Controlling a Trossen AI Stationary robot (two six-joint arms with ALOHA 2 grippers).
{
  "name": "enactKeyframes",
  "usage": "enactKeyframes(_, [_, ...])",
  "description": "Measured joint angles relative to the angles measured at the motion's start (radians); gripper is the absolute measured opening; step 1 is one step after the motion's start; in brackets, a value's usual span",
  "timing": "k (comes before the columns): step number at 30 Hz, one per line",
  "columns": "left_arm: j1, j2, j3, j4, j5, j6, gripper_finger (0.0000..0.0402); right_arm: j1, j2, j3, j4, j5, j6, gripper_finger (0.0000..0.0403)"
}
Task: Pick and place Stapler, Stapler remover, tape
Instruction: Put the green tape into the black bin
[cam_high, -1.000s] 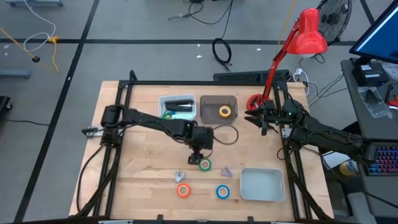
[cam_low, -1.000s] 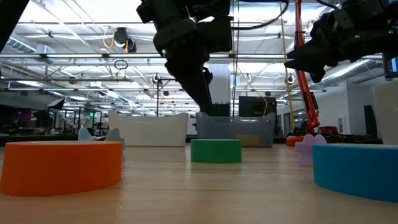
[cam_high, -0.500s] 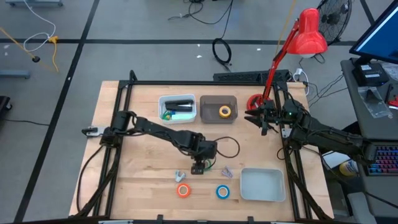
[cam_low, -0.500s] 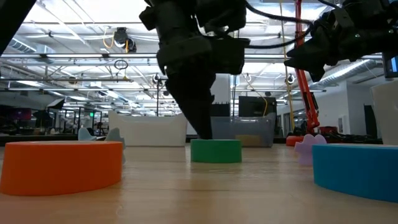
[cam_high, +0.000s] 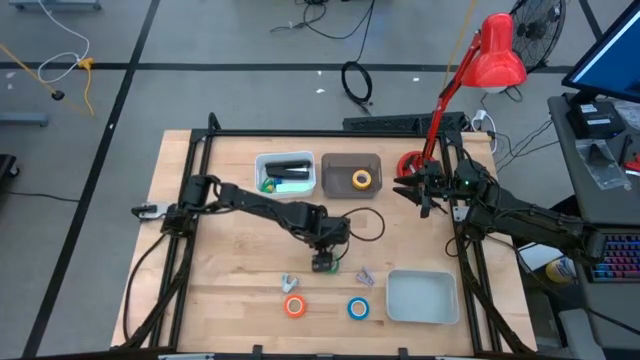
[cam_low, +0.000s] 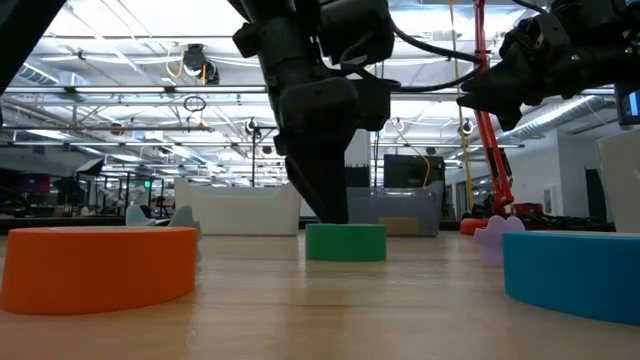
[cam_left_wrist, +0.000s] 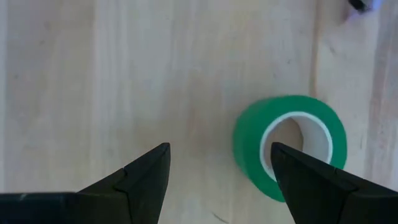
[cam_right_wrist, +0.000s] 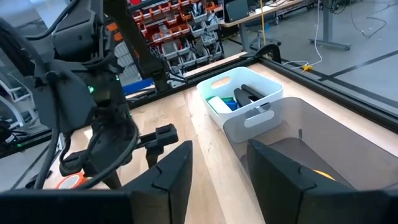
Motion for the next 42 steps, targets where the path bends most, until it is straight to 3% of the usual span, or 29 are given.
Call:
enactKeyframes(9, [-0.033,0.001,0.000,-0.005,-0.060,0.027,0.0278,0.000,0.000,0.000,0.000,0.002,-0.008,0.0144])
enactKeyframes(26, [-0.033,0.056,0.002,-0.011,-0.040,-0.012,0.0273,0.000,0.000,0.000,0.000,0.003,-0.004,0.0144])
enactKeyframes(31, [-0.033,0.057,0.012,-0.022,-0.046,-0.028,0.0206,0.000,0.000,0.000,0.000,0.003,0.000,0.0144])
enactKeyframes(38, [-0.027,0.063,0.067,-0.102,-0.020,0.023,0.0040,0.000,0.000,0.000,0.000,0.003,0.000,0.0144])
enactKeyframes(42, [0.002,0.063,0.140,-0.225,-0.027,0.037,0.0035,0.000,0.000,0.000,0.001,0.003,0.000,0.0144])
